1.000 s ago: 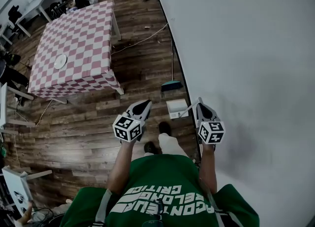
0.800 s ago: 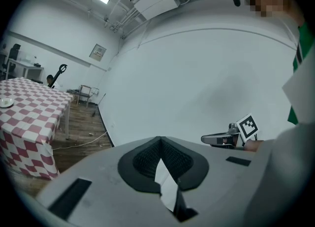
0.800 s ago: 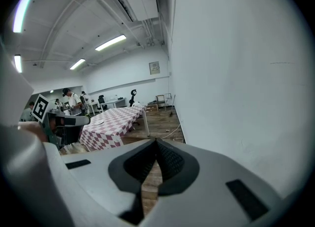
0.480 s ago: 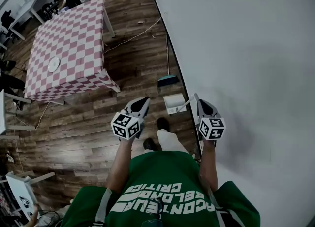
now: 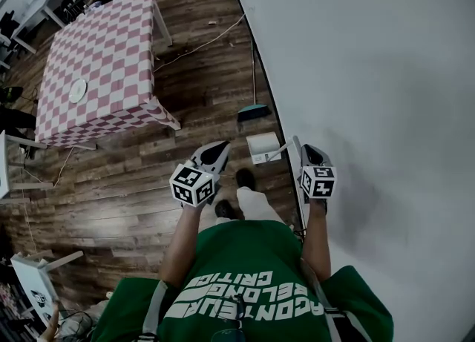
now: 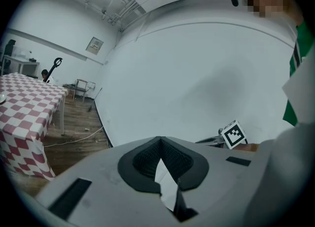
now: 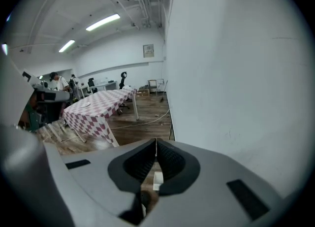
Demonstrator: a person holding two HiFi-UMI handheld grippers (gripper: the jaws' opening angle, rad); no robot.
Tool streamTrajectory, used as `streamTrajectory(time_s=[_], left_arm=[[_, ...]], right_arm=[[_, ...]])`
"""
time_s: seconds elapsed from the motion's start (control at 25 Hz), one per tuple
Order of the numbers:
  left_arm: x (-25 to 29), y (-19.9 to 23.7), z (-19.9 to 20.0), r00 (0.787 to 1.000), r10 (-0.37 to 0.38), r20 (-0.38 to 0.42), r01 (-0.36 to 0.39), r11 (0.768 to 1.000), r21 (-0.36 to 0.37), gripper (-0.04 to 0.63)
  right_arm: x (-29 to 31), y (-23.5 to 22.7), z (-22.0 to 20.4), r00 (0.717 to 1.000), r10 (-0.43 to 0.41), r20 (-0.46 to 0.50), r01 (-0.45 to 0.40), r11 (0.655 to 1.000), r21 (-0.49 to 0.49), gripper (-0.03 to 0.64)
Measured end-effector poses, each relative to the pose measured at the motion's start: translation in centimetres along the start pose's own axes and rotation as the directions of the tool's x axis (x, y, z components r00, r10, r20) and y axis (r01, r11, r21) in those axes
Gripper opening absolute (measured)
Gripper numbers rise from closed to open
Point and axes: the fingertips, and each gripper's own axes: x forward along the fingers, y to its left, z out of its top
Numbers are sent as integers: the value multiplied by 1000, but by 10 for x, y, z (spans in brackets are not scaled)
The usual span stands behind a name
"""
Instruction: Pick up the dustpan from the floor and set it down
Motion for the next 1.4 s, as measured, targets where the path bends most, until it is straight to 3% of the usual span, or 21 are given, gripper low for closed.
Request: streamTrajectory(time_s=[0.28, 0.4, 0.52, 0.88, 1.16, 1.4], left_arm=[[11, 12, -4, 999, 19, -26, -20, 1000, -15, 3], [16, 16, -9, 999, 30, -38, -30, 999, -21, 3], [20, 22, -13, 998, 44, -51, -46, 999, -30, 3], [25, 44, -19, 992, 95, -83, -99, 994, -48, 3], [24, 61, -17, 986, 145, -84, -151, 985, -79, 3], [23, 77, -14, 980, 187, -71, -194, 976, -99, 3]], right_arm=[[62, -17, -41, 980, 14, -198, -25, 998, -57, 15], [88, -22, -66, 956, 42, -290, -63, 996, -62, 125], [113, -29, -82, 930, 49, -364, -77, 995, -63, 164], [175, -37, -124, 825, 58, -563, -105, 993, -53, 212], [206, -42, -163, 700, 58, -711, -130, 990, -47, 212], [220, -41, -160, 684, 54, -727, -105, 994, -26, 209]])
